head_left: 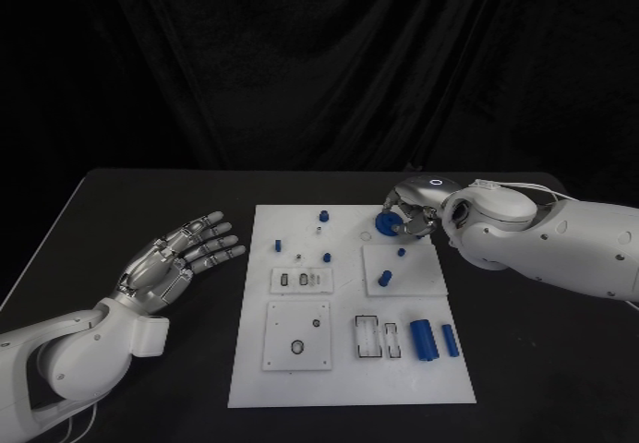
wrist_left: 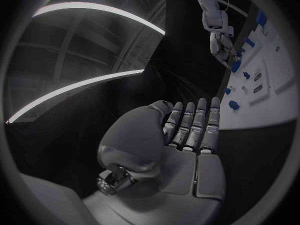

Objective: Assemble the parts on the task board

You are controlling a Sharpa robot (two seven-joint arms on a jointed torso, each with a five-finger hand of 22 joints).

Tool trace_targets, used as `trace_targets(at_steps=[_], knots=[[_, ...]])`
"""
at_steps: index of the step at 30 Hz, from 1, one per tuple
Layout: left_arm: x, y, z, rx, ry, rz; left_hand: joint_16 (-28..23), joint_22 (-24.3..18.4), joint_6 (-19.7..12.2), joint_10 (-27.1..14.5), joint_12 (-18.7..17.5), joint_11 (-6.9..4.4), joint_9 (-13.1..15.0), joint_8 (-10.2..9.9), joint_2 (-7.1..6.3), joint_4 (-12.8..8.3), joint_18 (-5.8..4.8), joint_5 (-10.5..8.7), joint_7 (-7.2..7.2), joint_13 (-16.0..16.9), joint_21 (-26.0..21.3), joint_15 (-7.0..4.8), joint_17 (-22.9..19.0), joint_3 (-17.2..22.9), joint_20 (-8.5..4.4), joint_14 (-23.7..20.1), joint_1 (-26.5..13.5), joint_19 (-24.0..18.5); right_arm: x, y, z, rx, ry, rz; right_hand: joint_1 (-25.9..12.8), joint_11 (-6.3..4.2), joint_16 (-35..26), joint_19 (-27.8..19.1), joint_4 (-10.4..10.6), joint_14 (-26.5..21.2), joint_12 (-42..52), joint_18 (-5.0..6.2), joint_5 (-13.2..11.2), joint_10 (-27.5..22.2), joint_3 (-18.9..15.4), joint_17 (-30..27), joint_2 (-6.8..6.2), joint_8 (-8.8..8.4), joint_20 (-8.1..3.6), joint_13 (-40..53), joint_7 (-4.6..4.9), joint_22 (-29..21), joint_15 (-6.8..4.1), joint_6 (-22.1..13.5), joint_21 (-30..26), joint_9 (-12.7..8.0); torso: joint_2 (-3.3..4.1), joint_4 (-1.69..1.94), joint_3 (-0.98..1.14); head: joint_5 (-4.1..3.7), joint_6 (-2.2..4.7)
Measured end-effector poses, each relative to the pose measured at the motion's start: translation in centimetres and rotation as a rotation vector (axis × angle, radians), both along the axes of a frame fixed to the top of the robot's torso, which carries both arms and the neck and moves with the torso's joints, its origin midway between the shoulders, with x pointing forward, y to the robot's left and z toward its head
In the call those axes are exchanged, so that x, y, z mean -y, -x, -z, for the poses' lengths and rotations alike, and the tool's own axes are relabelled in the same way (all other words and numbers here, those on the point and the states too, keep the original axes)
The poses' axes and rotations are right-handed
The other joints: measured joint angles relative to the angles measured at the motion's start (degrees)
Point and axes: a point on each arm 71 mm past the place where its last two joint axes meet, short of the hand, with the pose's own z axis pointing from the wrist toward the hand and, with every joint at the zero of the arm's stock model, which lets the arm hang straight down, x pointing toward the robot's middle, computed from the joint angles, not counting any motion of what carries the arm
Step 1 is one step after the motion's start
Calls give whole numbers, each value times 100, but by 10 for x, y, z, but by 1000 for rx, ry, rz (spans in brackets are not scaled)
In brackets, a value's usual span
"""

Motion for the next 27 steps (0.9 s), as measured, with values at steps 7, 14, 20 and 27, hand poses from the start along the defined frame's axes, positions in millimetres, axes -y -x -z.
trace_targets(at_steps=[7, 14, 20, 27], knots=[[-2, 0, 0, 0, -1, -3, 0, 0, 0, 0, 0, 0, 0, 0, 0, -16, 0, 0, 0, 0, 0, 0, 0, 16, 0, 0, 0, 0, -11, 9, 0, -5, -11, -46, -11, 2, 0, 0, 17, 0, 0, 0, 108, 47, 48, 59, 9, 0, 0, 56, 0, 0, 0, 0, 0, 0, 0, 0, -2, 25, 28], [-2, 0, 0, 0, -1, -2, 0, 0, 0, 0, 0, 0, 0, 0, 0, -16, 0, 0, 0, 0, 0, 0, 0, 16, 0, 0, 0, 0, -40, 18, -13, 16, -32, -132, -179, 6, 42, 43, 41, 24, 0, 1, 79, 118, 71, 96, 34, 0, -2, 93, -1, 0, 9, 1, 38, -135, -5, 0, -9, 53, 43], [-1, 0, 0, 0, 0, -1, 0, 0, 0, 0, 0, 0, 0, 0, 0, -16, 0, -21, 0, 0, 0, 0, 0, 16, 0, 0, 0, 0, -68, 21, -18, 29, -46, -204, -193, -2, 63, 63, 74, 38, 28, 1, -12, 126, 70, 110, 36, 0, -22, 120, -1, 0, -5, 1, 52, -135, -8, -4, -18, 64, 48], [1, -1, 0, 0, 1, 2, 0, 0, 0, 0, 0, 0, 0, 0, 0, -16, 1, -21, 0, 0, 0, 0, 0, 16, 0, 0, 0, 0, -90, 17, -21, 47, -53, -253, -283, 19, 63, 63, 103, 54, 27, 0, -43, 146, 100, 110, 142, 798, -22, 125, -158, -1, 11, 150, 61, 1033, -6, 3, -22, 46, 61]])
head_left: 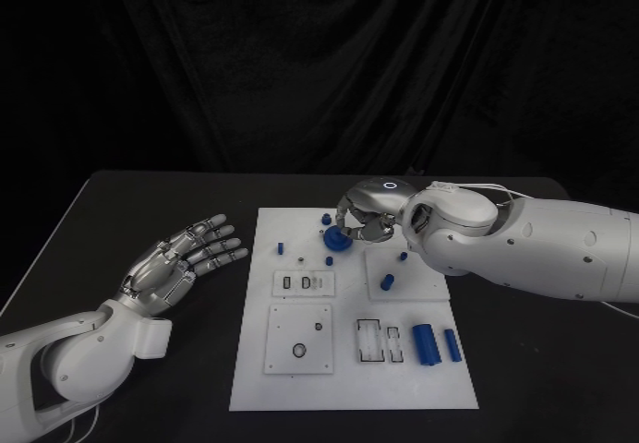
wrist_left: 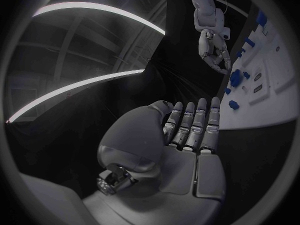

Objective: Assemble the parts on the task board

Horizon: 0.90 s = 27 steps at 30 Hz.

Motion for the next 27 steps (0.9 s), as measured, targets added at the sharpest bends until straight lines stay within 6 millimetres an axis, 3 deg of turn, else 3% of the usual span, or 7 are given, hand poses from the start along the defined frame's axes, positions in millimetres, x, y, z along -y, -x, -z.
trace_targets(at_steps=[11, 19, 21, 24, 27], knots=[[3, -1, 1, 1, 1, 5, 0, 0, 0, 0, 0, 0, 0, 0, 0, 16, 0, 0, 0, 0, 0, 0, 0, 16, 20, 0, 0, -20, -18, -8, -1, 15, 1, -30, 11, 0, 0, 0, 1, 0, 0, 1, -30, 0, 0, -1, -56, 13, 0, -5, 13, 0, 0, -30, 0, 88, 9, 7, 8, -26, -19], [3, -2, 1, 1, 1, 6, 0, 0, 0, 0, 0, 0, 0, 0, 0, 16, 0, 0, 0, 0, 0, 0, 0, 16, 20, 0, 0, -20, -18, -12, 4, 9, 7, -23, 32, 18, 0, 0, -23, 0, -1, 0, -78, -18, 25, -4, -77, 9, 0, -50, 40, 0, 0, -134, -12, 101, 11, -3, 15, -2, -13], [3, -2, 1, 1, 1, 6, 0, 0, 0, 0, 0, 0, 0, 0, 0, 16, 0, 0, 0, 0, 0, 0, 0, 16, 20, 0, 0, -20, -16, -12, 4, 7, 8, -20, 23, 46, 0, -3, -17, 0, -1, 0, -282, -47, 27, -8, -86, -115, 3, -60, 76, -1, 0, -295, -39, 68, 12, -9, 19, 5, -11], [3, -2, 1, 1, 1, 5, 0, 0, 0, 0, 0, 0, 0, 0, 0, 16, 0, 0, 0, 0, 0, 0, 0, 16, 20, 0, 0, -20, -12, -10, 6, 1, 8, -14, -145, 63, 0, -28, 149, -6, -1, 0, -1079, -63, -18, -8, -165, -569, 36, -71, 159, 4, 17, -735, -62, -185, 13, -10, 23, 15, -10], [2, -2, 1, 1, 1, 4, 0, 0, 0, 0, 0, 0, 0, 0, 0, 6, 0, 0, 0, 0, 0, 0, 0, 26, 8, 0, 0, -32, -8, -6, 8, -9, 8, -11, -268, 65, -1, -1, 251, 11, -3, 0, -1498, -66, -120, -1, -201, -848, 63, -68, 210, 4, 54, -904, -62, -383, 13, -10, 26, 17, -15]])
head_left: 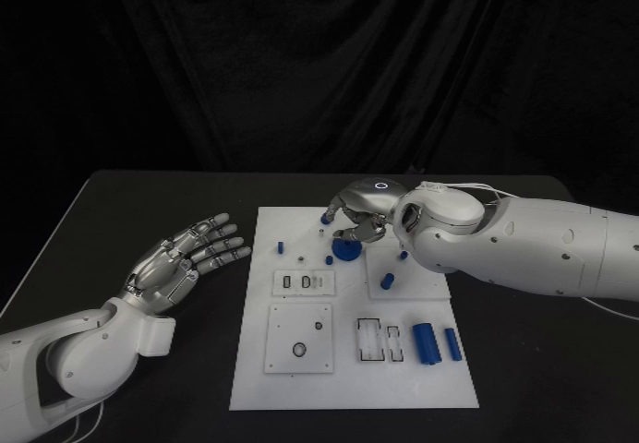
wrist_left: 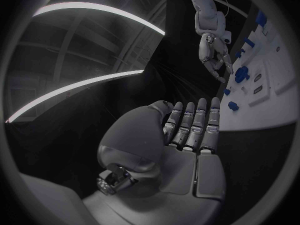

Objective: Assemble the parts on the task board

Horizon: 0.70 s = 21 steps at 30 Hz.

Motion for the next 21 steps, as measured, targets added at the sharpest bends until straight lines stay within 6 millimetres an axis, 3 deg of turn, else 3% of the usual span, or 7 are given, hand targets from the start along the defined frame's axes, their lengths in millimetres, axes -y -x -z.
trace_targets(at_steps=[8, 21], knots=[[-2, 0, 0, 0, -1, -4, 0, 0, 0, 0, 0, 0, 0, 0, 0, -7, 0, 0, 0, 0, 0, 0, 0, 7, -9, 0, 0, -9, 10, 9, 5, -21, 13, 15, -94, 18, 29, 20, 141, 39, 0, 0, -220, -18, -141, 1, -11, -285, 20, 24, 19, -1, 39, -59, 0, -256, -3, 2, 1, 22, -10], [-3, 0, 0, 0, -1, -4, 26, 0, 0, 0, 0, 0, 0, 0, 0, -7, 0, 0, 0, 0, 0, 0, 0, 7, -9, 0, 0, -9, 20, 12, 14, -40, 62, 53, -94, 30, 32, 40, 138, 39, 21, 0, -125, -7, -188, 0, -11, -320, 40, 20, 43, -1, 39, -19, 0, -359, -9, -2, -1, 10, -40]])
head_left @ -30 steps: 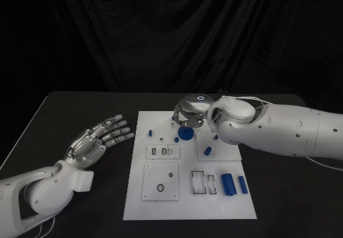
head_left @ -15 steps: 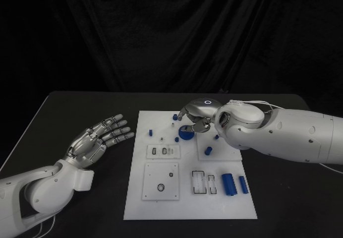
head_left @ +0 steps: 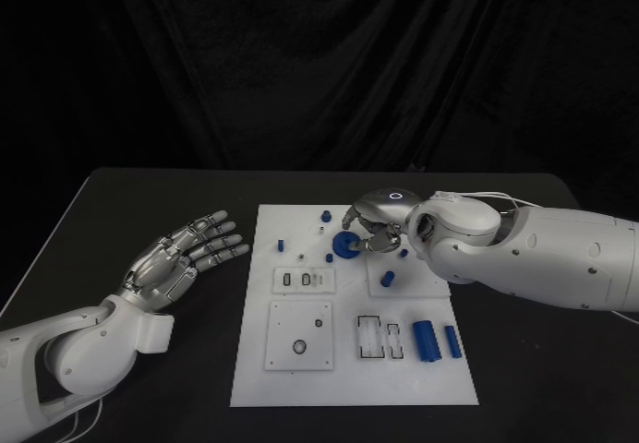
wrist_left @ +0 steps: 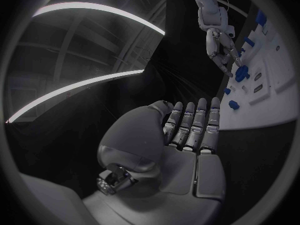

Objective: Assemble the parts on the task board

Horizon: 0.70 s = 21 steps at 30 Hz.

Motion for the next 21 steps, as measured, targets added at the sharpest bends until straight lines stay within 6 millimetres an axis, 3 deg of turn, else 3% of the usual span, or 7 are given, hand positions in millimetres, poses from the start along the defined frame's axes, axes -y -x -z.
trace_targets(at_steps=[9, 21], knots=[[0, -1, 0, 0, -1, 0, 0, 0, 0, 0, 0, 0, 0, 0, -1, 0, 0, 0, 0, -5, 0, 0, 0, 0, 0, 0, -46, 0, 2, -1, 5, -9, 17, 15, -23, 20, -3, 0, 6, 0, 0, 1, 0, -21, -27, -1, 23, -52, 0, -12, -14, -1, 0, 13, -29, -51, -2, -9, -5, 20, -13], [0, -2, 1, 0, 0, 2, 0, 0, -21, 0, 0, 0, 0, 0, -1, 0, 0, 0, 21, -5, 0, 20, 0, 32, 0, -21, -46, 0, 2, -2, 9, -16, 24, 18, -45, 51, -4, -21, 47, 0, 0, 0, -140, -53, -95, -1, 46, -84, 21, -43, -4, -1, 0, 65, -65, -107, 3, 5, -7, -3, -25]])
